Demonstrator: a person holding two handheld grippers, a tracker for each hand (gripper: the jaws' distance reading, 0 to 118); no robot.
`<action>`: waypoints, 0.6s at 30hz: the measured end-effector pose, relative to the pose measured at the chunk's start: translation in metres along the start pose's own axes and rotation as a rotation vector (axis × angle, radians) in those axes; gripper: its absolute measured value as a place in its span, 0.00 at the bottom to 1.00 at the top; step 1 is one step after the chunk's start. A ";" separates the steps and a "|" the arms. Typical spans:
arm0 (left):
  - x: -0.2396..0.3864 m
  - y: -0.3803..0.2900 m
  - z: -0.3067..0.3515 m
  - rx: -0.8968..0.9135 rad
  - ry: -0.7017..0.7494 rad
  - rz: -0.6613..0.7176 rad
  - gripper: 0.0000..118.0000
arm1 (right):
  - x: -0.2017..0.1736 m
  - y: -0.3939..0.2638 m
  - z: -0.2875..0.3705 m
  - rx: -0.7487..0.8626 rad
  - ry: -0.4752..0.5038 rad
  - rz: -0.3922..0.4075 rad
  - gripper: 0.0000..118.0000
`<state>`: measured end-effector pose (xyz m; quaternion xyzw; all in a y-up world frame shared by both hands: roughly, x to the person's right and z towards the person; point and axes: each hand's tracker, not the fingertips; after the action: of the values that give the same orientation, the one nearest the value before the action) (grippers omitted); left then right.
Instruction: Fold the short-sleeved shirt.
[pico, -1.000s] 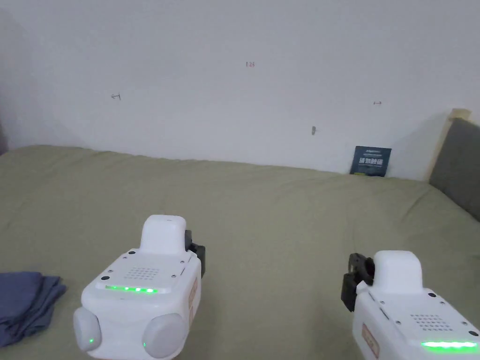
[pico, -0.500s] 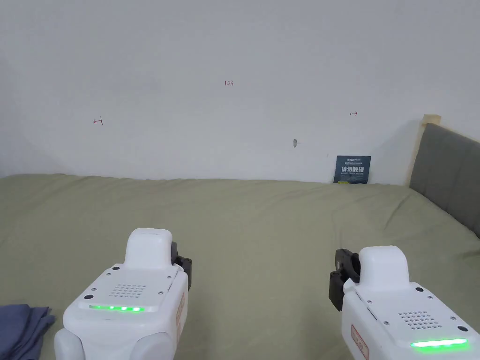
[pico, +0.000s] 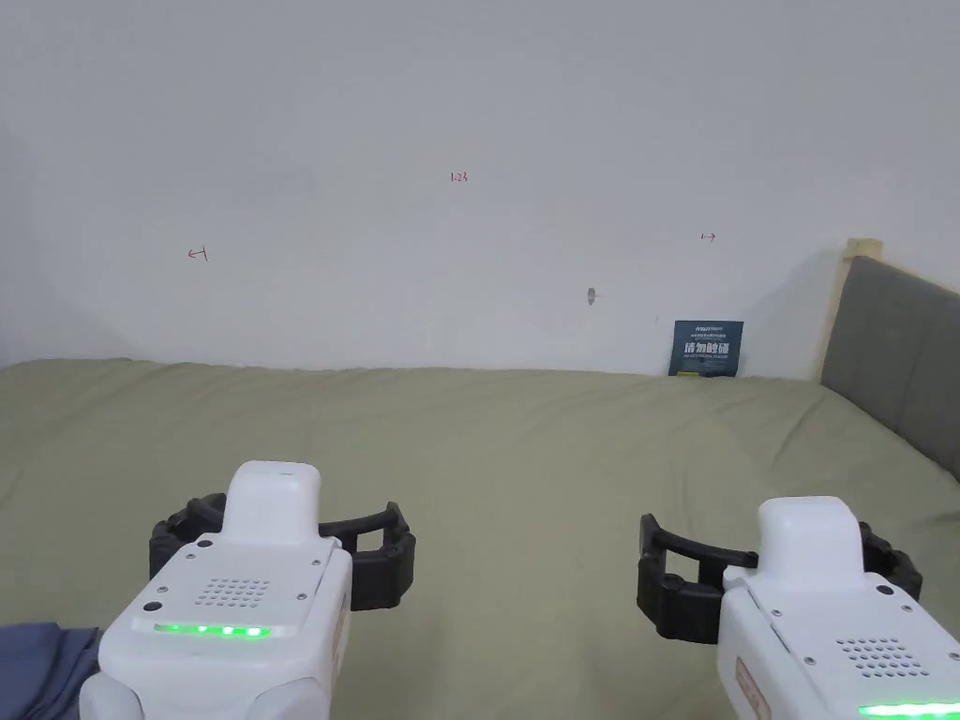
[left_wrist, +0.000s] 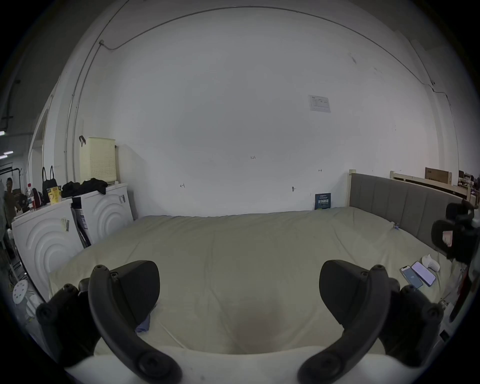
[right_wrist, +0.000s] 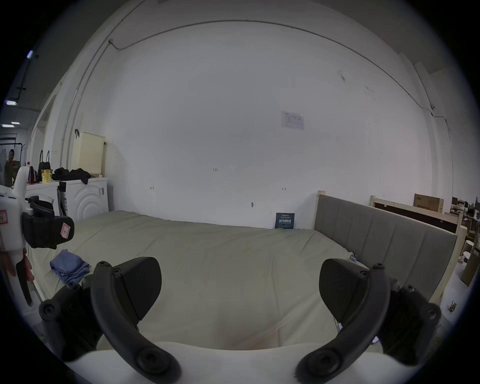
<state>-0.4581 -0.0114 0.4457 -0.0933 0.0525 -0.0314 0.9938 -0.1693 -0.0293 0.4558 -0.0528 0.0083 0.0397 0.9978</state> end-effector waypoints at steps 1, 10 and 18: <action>0.000 0.003 -0.001 -0.014 -0.001 0.001 1.00 | -0.001 0.002 -0.003 -0.006 -0.009 0.005 1.00; -0.015 0.000 -0.002 -0.084 -0.090 0.137 1.00 | 0.001 0.001 -0.011 -0.019 0.036 0.030 1.00; -0.008 -0.005 0.001 -0.060 -0.017 0.009 1.00 | 0.004 -0.007 -0.015 -0.026 0.039 -0.015 1.00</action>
<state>-0.4665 -0.0154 0.4490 -0.1232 0.0455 -0.0248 0.9910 -0.1647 -0.0376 0.4418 -0.0664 0.0269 0.0310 0.9969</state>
